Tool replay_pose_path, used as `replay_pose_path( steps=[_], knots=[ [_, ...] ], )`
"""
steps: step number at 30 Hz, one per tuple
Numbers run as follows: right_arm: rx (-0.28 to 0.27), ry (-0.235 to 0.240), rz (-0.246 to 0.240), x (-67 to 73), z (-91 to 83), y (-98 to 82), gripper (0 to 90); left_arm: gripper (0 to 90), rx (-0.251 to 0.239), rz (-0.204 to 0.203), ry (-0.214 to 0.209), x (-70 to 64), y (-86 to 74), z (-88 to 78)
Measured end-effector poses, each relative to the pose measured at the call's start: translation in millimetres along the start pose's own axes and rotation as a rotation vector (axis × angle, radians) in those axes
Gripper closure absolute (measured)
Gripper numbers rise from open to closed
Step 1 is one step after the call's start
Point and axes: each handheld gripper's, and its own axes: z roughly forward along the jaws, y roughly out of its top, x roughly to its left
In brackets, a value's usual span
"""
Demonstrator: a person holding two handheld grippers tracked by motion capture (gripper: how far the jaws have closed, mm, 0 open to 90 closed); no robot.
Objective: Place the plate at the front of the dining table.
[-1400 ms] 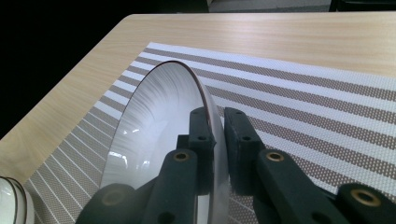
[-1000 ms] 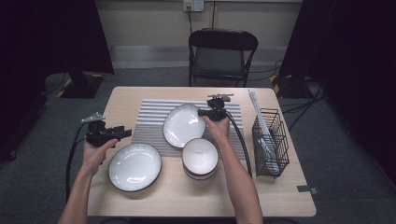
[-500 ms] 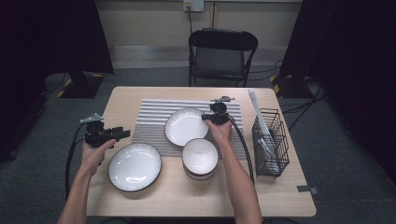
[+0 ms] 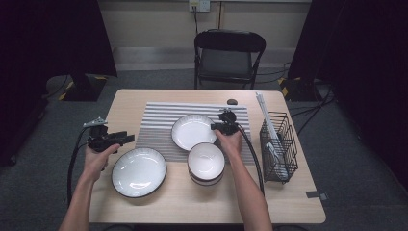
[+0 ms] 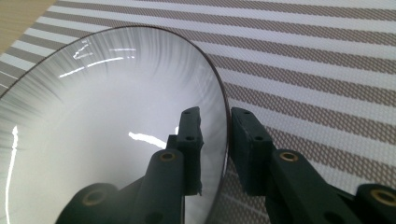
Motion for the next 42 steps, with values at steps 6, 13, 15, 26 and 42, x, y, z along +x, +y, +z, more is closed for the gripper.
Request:
replay_pose_path(
  steps=[6,13,15,26,42],
  knots=[
    [-0.006,-0.017,0.008,-0.1,-14.0,-14.0,74.0,46.7,0.006,-0.001,0.006,1.9,-0.1,0.6],
    [0.015,-0.033,0.001,10.0,-15.9,-20.5,74.0,46.7,0.010,0.001,0.004,-0.6,-0.4,0.7],
    [0.004,-0.035,0.041,9.5,-14.8,-20.8,76.1,46.7,0.010,0.000,0.003,-0.5,-0.4,0.8],
    [-0.029,-0.072,0.041,8.1,-15.8,-9.6,84.3,46.7,0.011,-0.002,0.007,1.3,-0.2,0.6],
    [-0.046,-0.058,0.056,6.3,-8.6,-4.7,85.6,46.7,0.023,-0.004,0.017,3.3,-1.6,2.6]
  ],
)
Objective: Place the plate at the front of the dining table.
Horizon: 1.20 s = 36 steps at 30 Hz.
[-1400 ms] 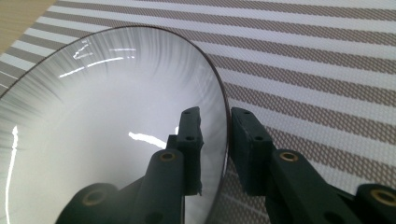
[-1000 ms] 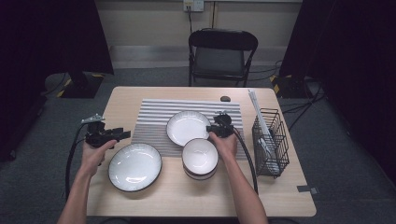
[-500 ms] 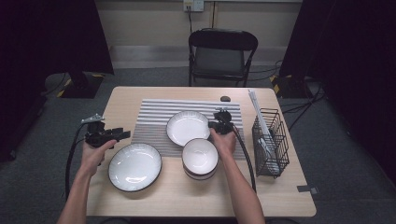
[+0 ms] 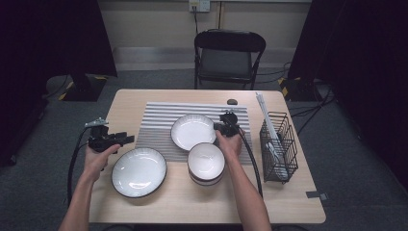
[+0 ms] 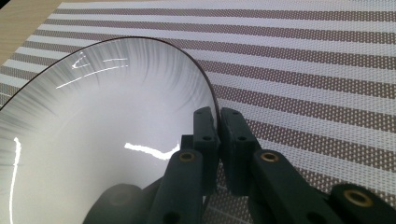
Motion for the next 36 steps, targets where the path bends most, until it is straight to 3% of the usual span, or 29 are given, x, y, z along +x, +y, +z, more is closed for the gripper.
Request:
replay_pose_path(
  steps=[13,18,20,24,29,36],
  knots=[
    [-0.009,0.017,0.001,-1.6,-5.6,-5.7,83.3,44.9,0.003,0.013,0.020,1.2,-3.0,-2.6],
    [0.009,0.031,0.010,-0.6,-5.6,-15.2,79.6,44.5,0.009,0.005,0.029,2.6,-5.2,-3.2],
    [0.005,0.031,0.035,-0.1,-5.0,-16.7,80.3,44.5,0.003,0.004,0.027,2.8,-5.0,-3.3],
    [-0.012,0.018,0.053,1.2,-4.7,-11.2,83.5,44.5,-0.001,-0.010,0.019,2.5,-4.3,-2.3],
    [-0.006,-0.002,0.022,4.4,-0.8,-3.8,84.9,44.4,-0.001,0.006,0.027,1.3,-3.0,-3.2],
    [-0.018,0.024,0.024,3.2,-2.1,-5.0,80.1,43.6,0.015,0.005,0.040,4.2,-7.7,-1.3]
  ],
)
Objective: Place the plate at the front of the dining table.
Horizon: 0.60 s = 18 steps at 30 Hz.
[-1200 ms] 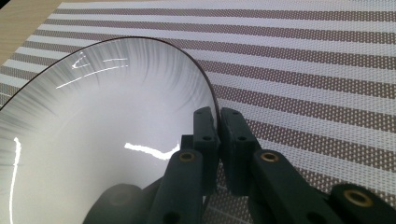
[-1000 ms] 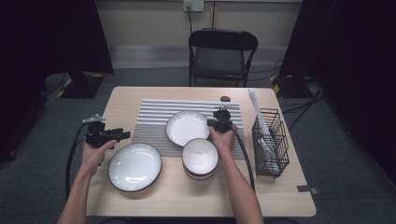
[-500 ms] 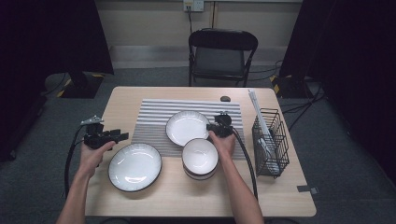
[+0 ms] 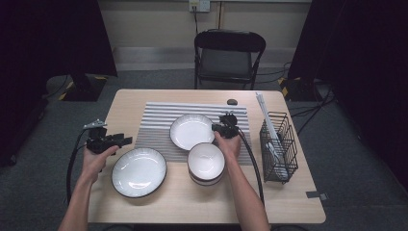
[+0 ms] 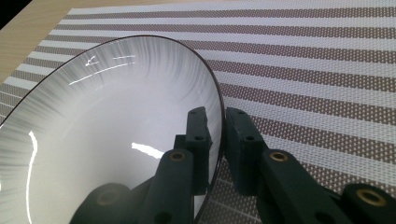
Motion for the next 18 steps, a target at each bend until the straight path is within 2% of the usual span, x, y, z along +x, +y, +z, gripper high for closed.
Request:
replay_pose_path(
  steps=[6,11,18],
  knots=[
    [-0.013,0.012,-0.025,-1.0,-9.7,0.0,77.8,39.7,0.019,-0.001,0.021,1.7,-4.4,0.0],
    [-0.015,0.029,-0.036,-2.2,-16.7,-1.7,72.6,33.0,0.033,0.005,0.064,3.3,-7.9,-1.9],
    [-0.017,0.044,-0.063,0.2,-26.5,-1.6,61.4,26.5,0.012,-0.006,0.091,12.8,-14.7,-7.9]
  ],
)
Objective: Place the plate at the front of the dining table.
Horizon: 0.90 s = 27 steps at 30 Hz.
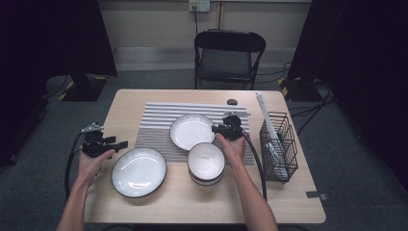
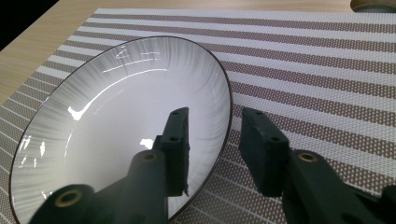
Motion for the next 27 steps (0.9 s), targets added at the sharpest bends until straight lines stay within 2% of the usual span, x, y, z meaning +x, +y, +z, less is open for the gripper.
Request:
replay_pose_path(
  steps=[4,7,9,13,14,17,18,21,23,27],
  knots=[
    [-0.001,0.012,-0.019,3.6,-4.4,1.1,56.3,23.3,-0.013,-0.002,0.016,7.6,-6.2,-2.3],
    [0.003,0.018,-0.037,5.7,-8.5,1.4,53.4,22.7,-0.018,-0.027,0.021,17.5,-12.3,-4.4],
    [-0.003,0.026,-0.044,6.6,-10.7,0.6,51.6,22.4,-0.021,-0.028,0.019,20.7,-14.8,-4.4],
    [-0.016,0.041,-0.058,9.7,-17.4,-0.5,49.9,21.5,-0.008,-0.029,0.030,22.7,-18.1,-0.2],
    [-0.015,0.038,-0.064,10.4,-18.8,-0.4,49.5,21.2,0.007,-0.020,0.039,23.1,-19.6,1.4],
    [-0.005,0.014,-0.081,11.8,-21.0,-3.1,49.3,20.7,0.032,-0.025,0.059,25.1,-22.3,3.4],
    [-0.004,0.016,-0.084,12.1,-21.4,-4.6,49.1,20.7,0.027,-0.023,0.059,26.3,-23.3,3.4],
    [0.001,0.013,-0.092,12.7,-23.1,-7.0,48.8,19.8,0.055,-0.016,0.083,26.8,-24.8,5.8],
    [-0.008,0.026,-0.084,13.2,-25.3,-7.2,48.7,19.6,0.060,-0.007,0.084,26.0,-25.4,7.3],
    [-0.007,0.018,-0.105,14.6,-29.6,-10.8,46.5,18.3,0.058,0.014,0.102,23.8,-25.7,9.4]
  ],
)
